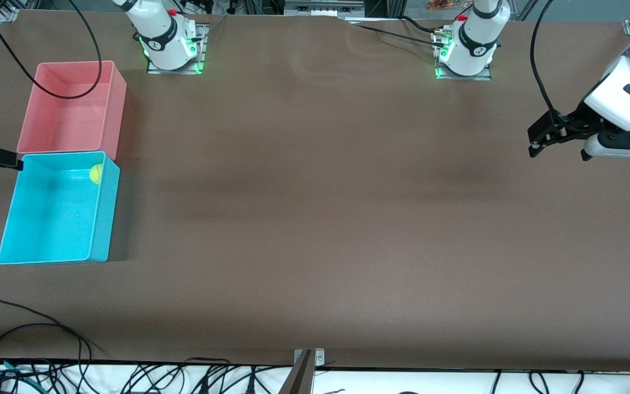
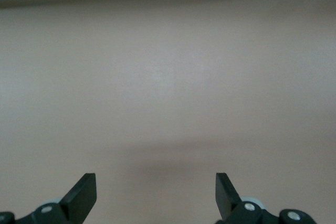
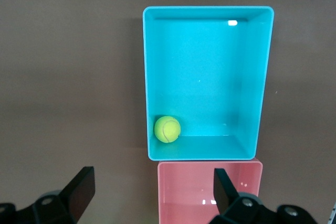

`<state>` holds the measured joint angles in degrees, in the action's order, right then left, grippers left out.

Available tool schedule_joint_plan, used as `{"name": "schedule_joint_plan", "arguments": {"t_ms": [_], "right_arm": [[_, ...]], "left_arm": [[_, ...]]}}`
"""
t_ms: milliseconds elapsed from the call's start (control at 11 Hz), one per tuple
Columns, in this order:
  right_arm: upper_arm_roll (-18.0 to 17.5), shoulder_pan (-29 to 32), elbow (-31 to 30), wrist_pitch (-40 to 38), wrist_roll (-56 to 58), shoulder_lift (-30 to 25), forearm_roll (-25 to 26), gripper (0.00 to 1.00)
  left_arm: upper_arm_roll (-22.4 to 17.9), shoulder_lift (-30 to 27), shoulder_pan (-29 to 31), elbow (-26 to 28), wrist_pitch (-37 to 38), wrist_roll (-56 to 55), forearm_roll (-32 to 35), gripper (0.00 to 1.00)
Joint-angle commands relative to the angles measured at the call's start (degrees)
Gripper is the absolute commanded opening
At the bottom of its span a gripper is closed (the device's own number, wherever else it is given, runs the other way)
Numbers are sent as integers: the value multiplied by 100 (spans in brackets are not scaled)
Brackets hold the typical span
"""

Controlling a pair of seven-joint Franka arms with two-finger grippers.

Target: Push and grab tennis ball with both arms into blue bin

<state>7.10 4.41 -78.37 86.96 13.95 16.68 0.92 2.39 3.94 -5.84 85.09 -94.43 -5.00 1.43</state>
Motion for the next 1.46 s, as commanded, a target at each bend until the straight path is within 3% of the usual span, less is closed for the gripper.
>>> {"name": "schedule_joint_plan", "arguments": {"t_ms": [0,365,547,912,1186,1369], "right_arm": [[-155,-19,-2,13,-356,-453,-56,100],[-182,-405,-1379,863,-1347,-1499,-180,100],[-208,-625,-2354,1548,-1482,-1982,-172,100],[-428,-643,-2674,1569,-1518,-2089,-172,100],[-481,-643,-2622,1569,-1641,-2151,-93,100],[-481,-634,-2360,1167,-1615,-2151,-75,100]], "left_arm": [[15,-16,48,-63,100,69,-91,100],[-28,-25,66,-63,135,69,-91,100],[-29,-25,66,-72,135,69,-91,100],[-37,-16,74,-72,135,60,-91,100],[-37,-16,74,-72,135,60,-91,100],[-37,-16,66,-72,135,43,-91,100]]}}
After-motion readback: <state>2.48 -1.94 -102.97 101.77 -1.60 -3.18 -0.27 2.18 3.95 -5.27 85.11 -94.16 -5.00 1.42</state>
